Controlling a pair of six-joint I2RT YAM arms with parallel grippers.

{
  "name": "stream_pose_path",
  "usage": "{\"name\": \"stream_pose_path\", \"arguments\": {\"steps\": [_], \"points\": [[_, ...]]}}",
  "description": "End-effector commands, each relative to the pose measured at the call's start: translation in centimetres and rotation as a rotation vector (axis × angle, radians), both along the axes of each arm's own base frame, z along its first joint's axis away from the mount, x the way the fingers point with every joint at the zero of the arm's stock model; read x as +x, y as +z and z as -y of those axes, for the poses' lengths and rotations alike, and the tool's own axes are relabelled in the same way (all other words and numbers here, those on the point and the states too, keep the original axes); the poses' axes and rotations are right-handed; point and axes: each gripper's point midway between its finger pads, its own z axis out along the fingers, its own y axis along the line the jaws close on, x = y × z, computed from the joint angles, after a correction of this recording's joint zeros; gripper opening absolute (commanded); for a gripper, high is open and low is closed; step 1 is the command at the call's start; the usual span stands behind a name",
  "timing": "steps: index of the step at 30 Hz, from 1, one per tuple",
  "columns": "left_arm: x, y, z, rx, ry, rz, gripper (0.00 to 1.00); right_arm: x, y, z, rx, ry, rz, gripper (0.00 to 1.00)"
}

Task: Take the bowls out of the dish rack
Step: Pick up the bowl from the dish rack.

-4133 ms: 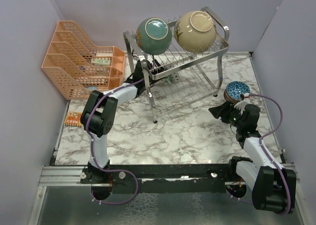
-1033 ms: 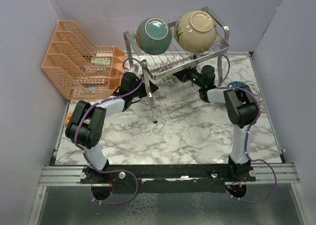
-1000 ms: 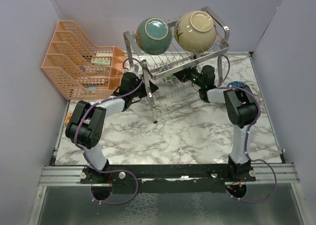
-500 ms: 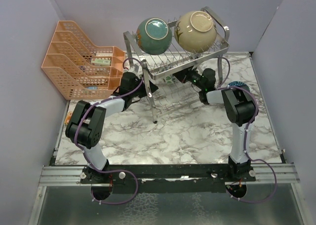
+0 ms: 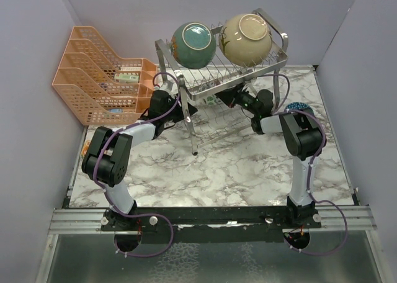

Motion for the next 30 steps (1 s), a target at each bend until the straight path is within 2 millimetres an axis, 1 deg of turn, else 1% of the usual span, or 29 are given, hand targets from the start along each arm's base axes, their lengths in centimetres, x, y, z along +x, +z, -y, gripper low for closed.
{"name": "stream_pose_path", "arguments": {"steps": [1,8,12,15,21,24,25,30], "points": [[-0.9,-2.7,-0.7,0.037,-0.01,-0.073,0.58,-1.1,4.5,0.0,-0.001,0.0,0.15,0.01],[-0.9,-2.6,-0.6,0.031,-0.015,-0.075,0.58,-1.6,5.0,0.6,-0.038,-0.027,0.165,0.01],[-1.0,-2.5,-0.6,0.032,-0.015,-0.074,0.58,-2.5,4.9,1.4,-0.074,-0.058,0.17,0.01],[-1.0,-2.3,-0.6,0.033,-0.016,-0.07,0.58,-3.7,5.0,1.8,-0.098,-0.062,0.181,0.01],[-1.1,-2.0,-0.6,0.032,-0.017,-0.066,0.58,-6.5,4.5,2.8,-0.139,-0.06,0.179,0.01],[-1.1,-1.9,-0.6,0.03,-0.02,-0.063,0.58,-8.1,3.8,3.2,-0.156,-0.05,0.165,0.01],[-1.1,-1.9,-0.6,0.031,-0.021,-0.063,0.58,-8.8,4.1,3.4,-0.154,-0.051,0.171,0.01],[-1.2,-2.2,-0.6,0.035,-0.025,-0.068,0.58,-10.8,4.2,4.2,-0.179,-0.053,0.17,0.01]]}}
